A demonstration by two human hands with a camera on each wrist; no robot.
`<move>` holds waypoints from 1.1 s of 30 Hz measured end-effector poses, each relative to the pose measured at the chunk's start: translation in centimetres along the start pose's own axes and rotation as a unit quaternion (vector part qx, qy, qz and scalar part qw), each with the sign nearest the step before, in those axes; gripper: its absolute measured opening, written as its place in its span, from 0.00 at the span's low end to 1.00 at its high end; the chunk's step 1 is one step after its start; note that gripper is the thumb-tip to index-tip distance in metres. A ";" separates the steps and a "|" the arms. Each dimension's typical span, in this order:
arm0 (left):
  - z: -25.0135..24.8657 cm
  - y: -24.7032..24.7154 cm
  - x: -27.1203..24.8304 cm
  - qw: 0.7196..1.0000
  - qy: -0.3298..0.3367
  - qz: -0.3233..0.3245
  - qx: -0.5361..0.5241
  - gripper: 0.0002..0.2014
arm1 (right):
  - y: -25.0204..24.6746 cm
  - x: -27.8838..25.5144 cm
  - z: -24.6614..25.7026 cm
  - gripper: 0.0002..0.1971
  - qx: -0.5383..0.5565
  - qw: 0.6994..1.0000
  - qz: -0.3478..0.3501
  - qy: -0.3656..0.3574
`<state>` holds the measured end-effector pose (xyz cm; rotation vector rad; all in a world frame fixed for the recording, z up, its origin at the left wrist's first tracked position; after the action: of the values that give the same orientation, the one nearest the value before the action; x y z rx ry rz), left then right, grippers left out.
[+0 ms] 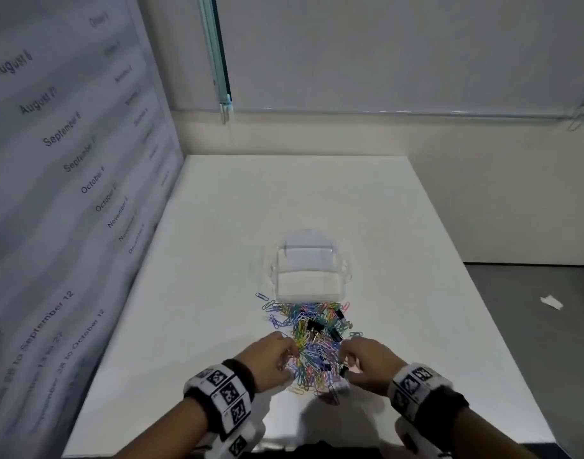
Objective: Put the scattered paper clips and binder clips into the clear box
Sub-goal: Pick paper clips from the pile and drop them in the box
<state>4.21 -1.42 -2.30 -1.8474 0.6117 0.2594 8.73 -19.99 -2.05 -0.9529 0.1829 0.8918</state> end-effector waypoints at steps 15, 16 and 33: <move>-1.0 1.6 4.7 0.997 -0.027 -0.068 -0.019 0.29 | 0.5 4.4 0.5 0.15 0.064 0.996 -0.068 0.013; -0.8 1.4 4.7 0.997 -0.031 -0.066 -0.022 0.24 | 0.1 4.3 0.3 0.11 0.065 0.995 -0.078 0.010; 2.7 -1.7 4.3 0.911 -0.145 -0.025 -0.386 0.12 | -1.8 4.7 0.3 0.14 0.087 0.994 -0.058 -0.016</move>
<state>9.04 0.28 -3.89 -2.5055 0.2562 0.8176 13.02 -17.53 -3.09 -0.7784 0.1730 0.7702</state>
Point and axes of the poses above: each hand's wrist, its own x-axis towards the middle knuckle, its own y-axis out of the palm, z = x × y, the point moved 5 cm from there along x, towards the middle knuckle, and after that the axes turned 14 degrees about x, right-handed, at the moved point
